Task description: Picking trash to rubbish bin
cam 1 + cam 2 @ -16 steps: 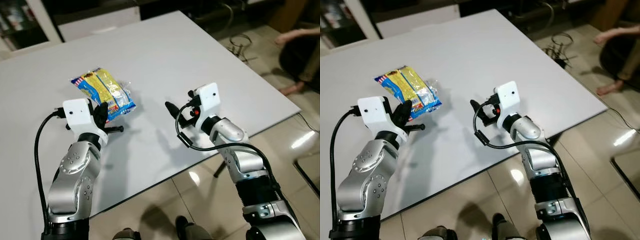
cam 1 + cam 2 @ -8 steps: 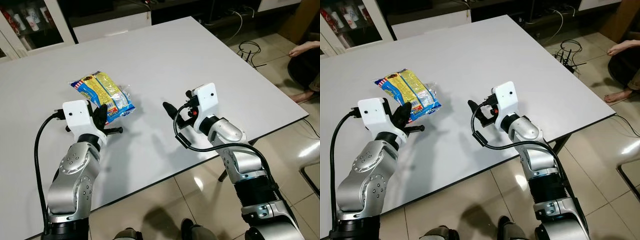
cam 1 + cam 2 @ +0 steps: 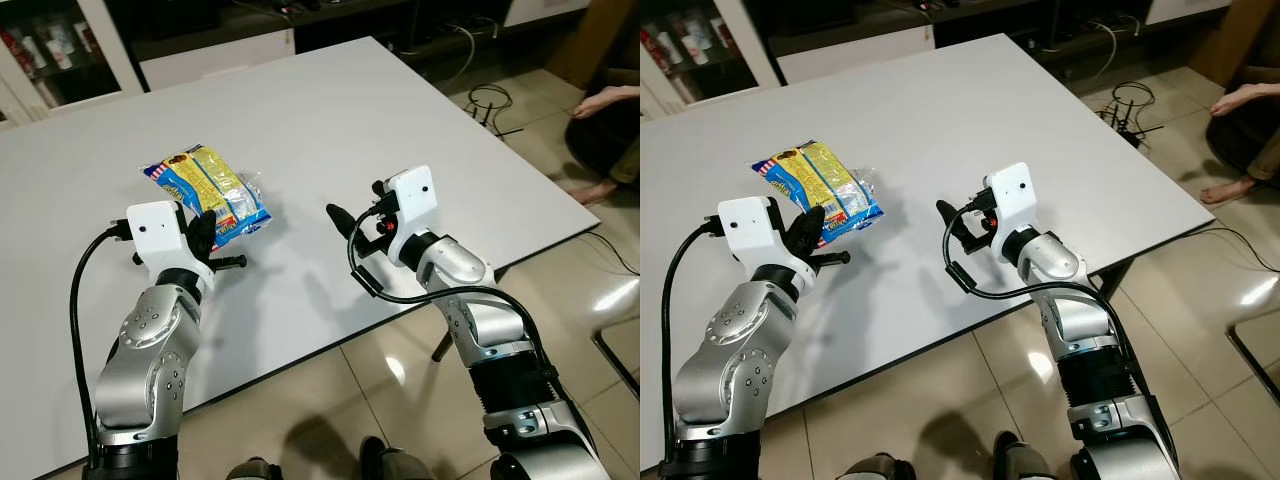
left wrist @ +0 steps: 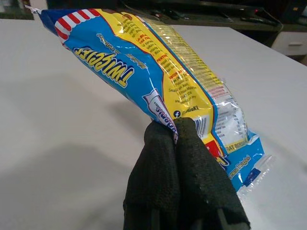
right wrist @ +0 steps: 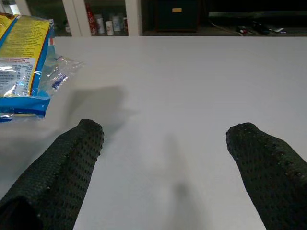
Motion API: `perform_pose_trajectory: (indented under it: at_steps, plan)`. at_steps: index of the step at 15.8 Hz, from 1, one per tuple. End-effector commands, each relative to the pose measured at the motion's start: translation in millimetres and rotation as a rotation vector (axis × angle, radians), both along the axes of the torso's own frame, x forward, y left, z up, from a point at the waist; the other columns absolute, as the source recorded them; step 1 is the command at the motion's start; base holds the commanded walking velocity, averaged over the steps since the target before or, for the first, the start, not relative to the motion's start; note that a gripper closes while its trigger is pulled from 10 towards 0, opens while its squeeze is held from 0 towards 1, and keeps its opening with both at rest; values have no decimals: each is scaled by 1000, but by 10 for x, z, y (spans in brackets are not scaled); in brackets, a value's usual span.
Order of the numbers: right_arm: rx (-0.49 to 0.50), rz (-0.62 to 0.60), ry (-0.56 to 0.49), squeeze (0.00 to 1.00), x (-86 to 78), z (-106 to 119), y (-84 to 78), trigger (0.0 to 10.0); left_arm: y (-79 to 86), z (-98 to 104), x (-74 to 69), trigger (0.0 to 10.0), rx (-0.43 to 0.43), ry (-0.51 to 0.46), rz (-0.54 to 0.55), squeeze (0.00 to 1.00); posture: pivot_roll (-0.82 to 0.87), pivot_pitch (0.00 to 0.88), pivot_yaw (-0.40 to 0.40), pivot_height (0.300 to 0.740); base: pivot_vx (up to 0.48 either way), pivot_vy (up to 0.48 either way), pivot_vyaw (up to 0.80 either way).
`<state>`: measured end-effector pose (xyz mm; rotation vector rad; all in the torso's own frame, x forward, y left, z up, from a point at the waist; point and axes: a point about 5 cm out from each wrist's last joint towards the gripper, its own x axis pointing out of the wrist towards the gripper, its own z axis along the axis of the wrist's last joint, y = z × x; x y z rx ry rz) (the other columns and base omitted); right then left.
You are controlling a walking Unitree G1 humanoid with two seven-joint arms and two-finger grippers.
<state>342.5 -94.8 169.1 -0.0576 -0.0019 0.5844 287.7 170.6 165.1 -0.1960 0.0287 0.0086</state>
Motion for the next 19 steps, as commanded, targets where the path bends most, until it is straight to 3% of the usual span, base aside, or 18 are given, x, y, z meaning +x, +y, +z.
perform_pose_trajectory:
  at_steps: [1, 9, 19]
  plan:
    - [6, 10, -13, 0, -11, 29, 9, 10000, 30, -31, 9, 10000, -2, 23, 16, 0, -47, 131, 66, 740, 0, 0, 0]
    - [7, 7, -11, 0, -11, 22, 0, 10000, 23, -39, 16, 10000, 2, 28, 13, 0, -47, 131, 66, 740, -255, 0, 0]
    - [7, 10, -14, 0, -4, 28, 12, 10000, 35, -39, 26, 10000, 2, 25, 16, 0, -45, 127, 66, 740, -124, 0, 0]
